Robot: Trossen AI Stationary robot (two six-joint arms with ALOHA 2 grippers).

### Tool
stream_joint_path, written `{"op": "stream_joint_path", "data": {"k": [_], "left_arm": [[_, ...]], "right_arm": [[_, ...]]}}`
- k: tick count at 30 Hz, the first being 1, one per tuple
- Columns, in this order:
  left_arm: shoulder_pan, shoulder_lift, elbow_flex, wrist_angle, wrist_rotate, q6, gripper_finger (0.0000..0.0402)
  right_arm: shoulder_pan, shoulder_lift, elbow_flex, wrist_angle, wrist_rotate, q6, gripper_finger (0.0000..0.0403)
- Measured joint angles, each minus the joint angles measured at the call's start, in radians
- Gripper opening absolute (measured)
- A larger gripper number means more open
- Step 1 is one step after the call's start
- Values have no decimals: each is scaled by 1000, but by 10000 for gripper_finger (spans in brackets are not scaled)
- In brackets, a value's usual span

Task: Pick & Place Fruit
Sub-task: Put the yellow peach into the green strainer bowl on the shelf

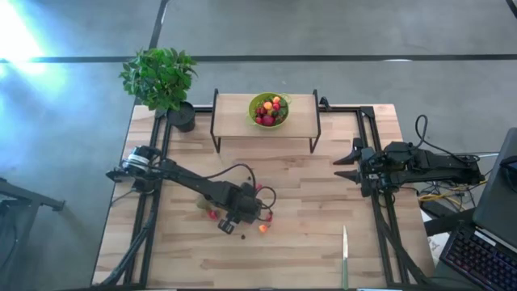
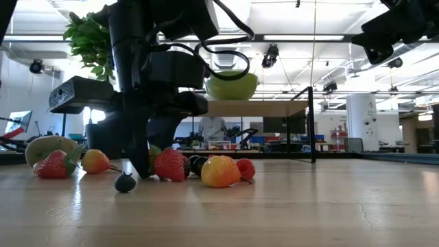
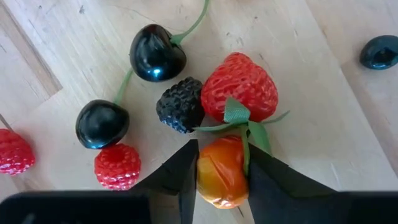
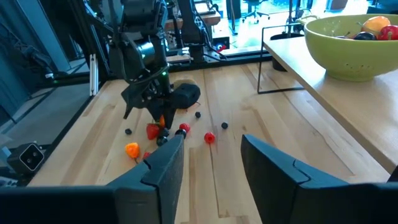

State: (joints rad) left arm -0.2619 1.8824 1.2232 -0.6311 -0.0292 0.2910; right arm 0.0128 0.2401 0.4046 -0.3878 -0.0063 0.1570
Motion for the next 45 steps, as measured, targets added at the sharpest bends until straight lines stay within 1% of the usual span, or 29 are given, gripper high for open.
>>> {"op": "stream_joint_path", "data": {"k": [4, 7, 9, 13, 16, 18, 23, 28, 30, 32, 36, 38, 45], "left_arm": [[0, 0, 3, -24, -1, -2, 112], [0, 0, 23, -102, -17, -4, 107], [0, 0, 47, -152, -70, -13, 106], [0, -2, 95, -276, -223, -35, 112], [1, -2, 126, -332, -294, -40, 114], [0, -2, 143, -340, -322, -41, 113], [0, -2, 176, -341, -349, -31, 103], [2, -2, 185, -336, -399, -30, 108], [2, -2, 182, -326, -394, -31, 108], [3, -3, 177, -334, -345, -41, 107], [-4, -3, 166, -314, -144, -86, 105], [-6, -3, 158, -291, -79, -98, 105], [-6, -1, 86, -179, -71, -91, 109]], "right_arm": [[0, 0, 0, 0, 0, 0, 143], [0, 0, 0, 0, 0, 0, 134], [0, 0, 0, 0, 0, 0, 127], [0, 0, 0, 0, 0, 0, 115], [0, 0, 0, 0, 0, 0, 105], [0, 0, 0, 0, 0, 0, 98], [0, 0, 0, 0, 0, 0, 78], [0, 0, 0, 0, 0, 0, 60], [0, 0, 0, 0, 0, 0, 54], [0, 0, 0, 0, 0, 0, 49], [0, 0, 0, 0, 0, 0, 41], [0, 0, 0, 0, 0, 0, 38], [0, 0, 0, 0, 0, 0, 34]]}}
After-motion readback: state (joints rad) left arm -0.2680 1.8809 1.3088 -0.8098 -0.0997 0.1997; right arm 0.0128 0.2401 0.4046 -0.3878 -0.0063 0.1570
